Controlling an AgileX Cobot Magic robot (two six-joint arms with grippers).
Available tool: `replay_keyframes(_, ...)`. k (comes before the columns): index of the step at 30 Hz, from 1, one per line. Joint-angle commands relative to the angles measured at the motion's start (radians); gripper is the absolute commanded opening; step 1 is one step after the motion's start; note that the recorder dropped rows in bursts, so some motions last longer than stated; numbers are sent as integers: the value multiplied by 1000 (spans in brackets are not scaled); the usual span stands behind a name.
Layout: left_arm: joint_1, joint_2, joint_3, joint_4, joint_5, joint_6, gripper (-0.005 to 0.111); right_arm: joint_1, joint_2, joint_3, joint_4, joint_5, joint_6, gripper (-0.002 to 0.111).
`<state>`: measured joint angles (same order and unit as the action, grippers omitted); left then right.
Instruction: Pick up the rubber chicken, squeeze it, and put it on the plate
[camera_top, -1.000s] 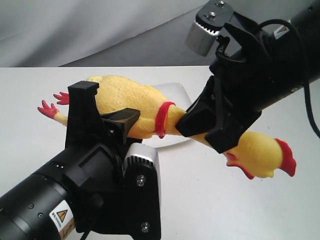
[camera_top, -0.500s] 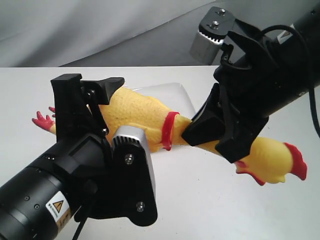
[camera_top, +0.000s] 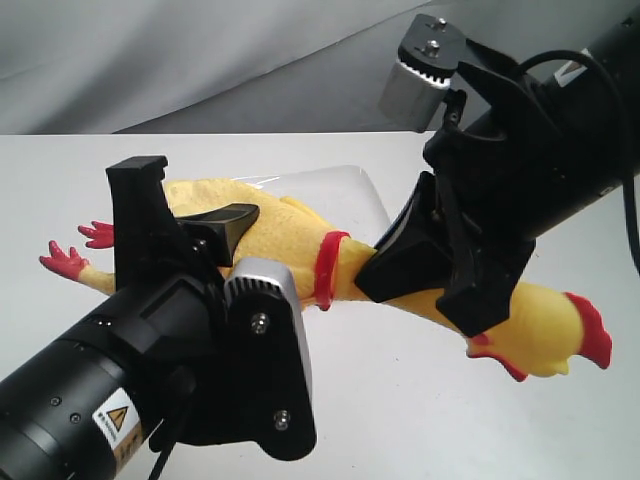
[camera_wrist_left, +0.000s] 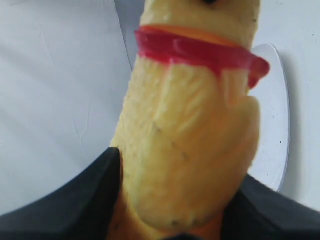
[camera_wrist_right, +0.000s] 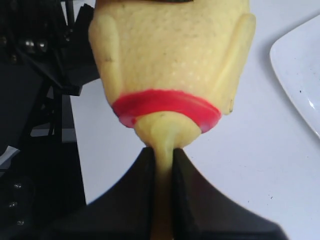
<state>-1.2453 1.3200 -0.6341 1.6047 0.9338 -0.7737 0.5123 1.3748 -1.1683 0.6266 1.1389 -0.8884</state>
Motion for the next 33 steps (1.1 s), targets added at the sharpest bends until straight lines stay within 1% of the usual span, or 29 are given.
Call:
replay_keyframes(1, 3, 1, -2, 9, 17, -2, 4, -3, -9, -4, 11, -2, -11, 0)
replay_keyframes(2, 3, 1, -2, 9, 17, -2, 9, -3, -9, -4, 11, -2, -11, 0)
replay_keyframes(4, 3, 1, -2, 11, 17, -2, 23, -3, -9, -4, 11, -2, -11, 0)
replay_keyframes(5, 3, 1, -2, 11, 17, -2, 33, -3, -9, -4, 10, -2, -11, 0)
replay_keyframes(6, 3, 1, -2, 11, 17, -2, 47, -3, -9, -4, 7, -4, -11, 0)
replay_keyframes(8, 3, 1, -2, 11, 14, -9, 78, -3, -9, -4, 1, -10, -8, 0)
replay_keyframes(9, 3, 1, -2, 13, 14, -12, 91, -3, -9, -4, -3, -14, -4, 0)
replay_keyframes(10, 3, 1, -2, 13, 16, -18, 99, -3, -9, -4, -11, -17, 0, 0)
replay_keyframes(11, 3, 1, -2, 13, 16, -36, 104, -3, -9, -4, -21, -24, 4, 0)
replay_keyframes(13, 1, 1, -2, 15, 18, -58, 103, -3, -9, -4, -43, -40, 32, 0)
replay_keyframes(15, 1, 1, -2, 24, 15, -63, 93, -3, -9, -4, -43, -40, 32, 0)
replay_keyframes(16, 1, 1, -2, 20, 8, -63, 73, -3, -9, -4, -43, -40, 32, 0)
replay_keyframes(17, 1, 1, -2, 9, 8, -63, 59, -3, -9, -4, -43, -40, 32, 0)
replay_keyframes(18, 1, 1, -2, -30, 8, -63, 26, -3, -9, -4, -43, -40, 32, 0)
replay_keyframes(19, 1, 1, -2, -51, 13, -60, 6, -3, -9, -4, -43, -40, 32, 0)
replay_keyframes(20, 1, 1, -2, -67, 16, -25, 2, -3, -9, -4, -43, -46, 32, 0)
replay_keyframes(24, 1, 1, -2, -70, 16, -7, 2, -3, -9, -4, -43, -51, 32, 0)
replay_keyframes(26, 1, 1, -2, -46, 16, -7, 2, -3, -9, -4, -43, -51, 32, 0)
replay_keyframes(27, 1, 1, -2, -27, 16, -7, 3, -3, -9, -4, -43, -51, 32, 0)
replay_keyframes(28, 1, 1, -2, -18, 16, -7, 7, -3, -9, -4, -43, -51, 32, 0)
replay_keyframes(29, 1, 1, -2, -18, 12, -7, 17, -3, -9, -4, -39, -51, 32, 0)
replay_keyframes(31, 1, 1, -2, -18, 8, -7, 45, -3, -9, -4, -39, -47, 32, 0)
replay_keyframes(33, 1, 1, -2, -18, 8, -10, 79, -3, -9, -4, -39, -47, 32, 0)
